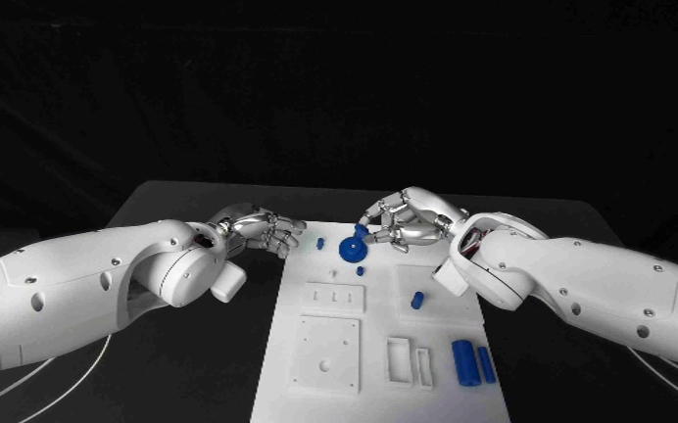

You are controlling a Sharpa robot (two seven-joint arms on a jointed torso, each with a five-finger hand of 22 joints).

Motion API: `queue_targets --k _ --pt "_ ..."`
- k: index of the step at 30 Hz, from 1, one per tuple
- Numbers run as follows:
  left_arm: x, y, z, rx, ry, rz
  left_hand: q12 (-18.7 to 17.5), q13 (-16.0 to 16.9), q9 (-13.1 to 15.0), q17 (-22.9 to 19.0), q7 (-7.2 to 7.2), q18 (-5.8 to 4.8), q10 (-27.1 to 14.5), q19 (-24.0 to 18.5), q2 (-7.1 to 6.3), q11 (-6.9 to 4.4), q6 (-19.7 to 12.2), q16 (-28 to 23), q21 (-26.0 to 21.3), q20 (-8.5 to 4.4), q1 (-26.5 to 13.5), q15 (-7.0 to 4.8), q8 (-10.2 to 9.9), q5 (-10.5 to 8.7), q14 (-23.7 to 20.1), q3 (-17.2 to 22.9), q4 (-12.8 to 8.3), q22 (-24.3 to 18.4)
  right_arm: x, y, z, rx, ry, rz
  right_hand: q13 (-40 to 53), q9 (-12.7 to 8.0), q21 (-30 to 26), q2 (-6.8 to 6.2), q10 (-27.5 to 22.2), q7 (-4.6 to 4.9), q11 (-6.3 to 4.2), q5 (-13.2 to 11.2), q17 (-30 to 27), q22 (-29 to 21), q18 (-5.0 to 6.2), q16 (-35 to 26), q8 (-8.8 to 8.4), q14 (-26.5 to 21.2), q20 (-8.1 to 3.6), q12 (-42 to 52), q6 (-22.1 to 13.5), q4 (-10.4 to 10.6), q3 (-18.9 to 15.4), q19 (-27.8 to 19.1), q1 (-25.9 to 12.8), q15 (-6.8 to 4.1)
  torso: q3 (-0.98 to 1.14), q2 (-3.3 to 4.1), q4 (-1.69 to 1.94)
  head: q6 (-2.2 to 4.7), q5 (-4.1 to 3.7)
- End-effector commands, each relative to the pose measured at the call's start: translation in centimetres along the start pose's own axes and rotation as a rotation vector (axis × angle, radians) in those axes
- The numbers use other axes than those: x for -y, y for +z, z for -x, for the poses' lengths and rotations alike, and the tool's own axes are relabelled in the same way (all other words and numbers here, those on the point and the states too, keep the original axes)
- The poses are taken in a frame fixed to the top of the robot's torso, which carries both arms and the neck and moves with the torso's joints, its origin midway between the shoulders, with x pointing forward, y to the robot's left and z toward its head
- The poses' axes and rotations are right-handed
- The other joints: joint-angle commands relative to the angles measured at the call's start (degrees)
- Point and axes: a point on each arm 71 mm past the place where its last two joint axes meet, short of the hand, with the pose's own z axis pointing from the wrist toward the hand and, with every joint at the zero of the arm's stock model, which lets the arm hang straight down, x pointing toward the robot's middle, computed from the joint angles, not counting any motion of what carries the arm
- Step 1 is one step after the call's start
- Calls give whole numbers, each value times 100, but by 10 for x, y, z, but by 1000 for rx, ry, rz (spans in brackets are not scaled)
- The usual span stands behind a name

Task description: Assemble the parts on the task board

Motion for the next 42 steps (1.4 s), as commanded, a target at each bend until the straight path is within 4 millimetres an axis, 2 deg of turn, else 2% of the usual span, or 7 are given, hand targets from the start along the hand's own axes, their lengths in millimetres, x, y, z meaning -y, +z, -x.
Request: queue_targets --k 1,12,18,30,36,39,42 --pt "2 0 -6 -46 -13 -24 -32 5 -1 -9 -4 15 -33 -8 -2 -17 -36 -37 -20 29 15 30 -16 7 -25 30 16 103 -3 -2 -2 -24 73 11 10 -1 25 61 -37 25 11 45 10 115 116 25 -22 -5 -29 31 -13 4 -41 -13 15 34 -3 -4 0 19 -14" --pt "2 -1 -12 -88 -33 -31 -35 5 2 -11 -10 12 -38 -17 31 -16 -32 -42 -26 33 8 34 -8 6 -35 37 25 102 -1 -2 0 -14 231 -24 15 8 27 105 -46 27 14 173 19 115 116 26 -34 -10 -40 35 -20 0 -144 -26 19 36 -12 0 26 52 -20" --pt "4 -1 -18 -119 -46 -37 -39 5 6 -16 -19 9 -47 -34 116 -13 -27 -50 -36 38 48 40 6 48 -48 81 22 103 -2 -2 -1 -14 240 -20 16 11 28 117 -49 28 14 214 20 115 116 24 -37 -13 -41 37 -20 0 -177 -31 17 36 -13 10 14 63 9" --pt "8 -3 -31 -211 -133 -71 -93 -14 -18 -30 30 -5 -146 -93 64 36 -144 -85 -73 68 -144 73 -36 -9 -112 -4 105 100 -4 -1 -3 -12 269 -18 17 14 28 126 -52 28 14 233 21 115 116 22 -38 -16 -42 37 -18 -1 -200 -35 14 36 -10 9 14 57 10" --pt "3 -3 -47 -276 -221 -49 -165 -41 -30 -40 76 -4 -289 -204 22 97 -255 -136 -143 110 -569 122 -66 -11 -233 -118 407 92 -7 1 -7 -15 277 -10 18 15 27 131 -56 28 15 244 13 114 116 11 -40 -25 -42 37 -18 0 -216 -39 10 37 -9 5 9 66 19" --pt "5 -2 -54 -299 -247 -50 -195 -58 -38 -37 90 4 -372 -304 63 125 -313 -160 -203 135 -1002 149 -85 -12 -317 -341 616 84 -8 2 -9 -18 280 -5 18 15 27 133 -57 29 15 248 15 114 116 12 -40 -25 -42 37 -19 0 -221 -40 8 37 -10 7 5 74 26" --pt "6 -1 -60 -313 -295 -50 -190 -62 -42 -29 87 37 -404 -352 33 124 -341 -164 -243 141 -1299 154 -88 -10 -365 -451 822 79 -10 3 -10 -21 282 -1 18 16 26 136 -58 29 15 254 11 114 116 6 -41 -30 -42 37 -19 0 -228 -42 6 37 -6 6 4 83 37"
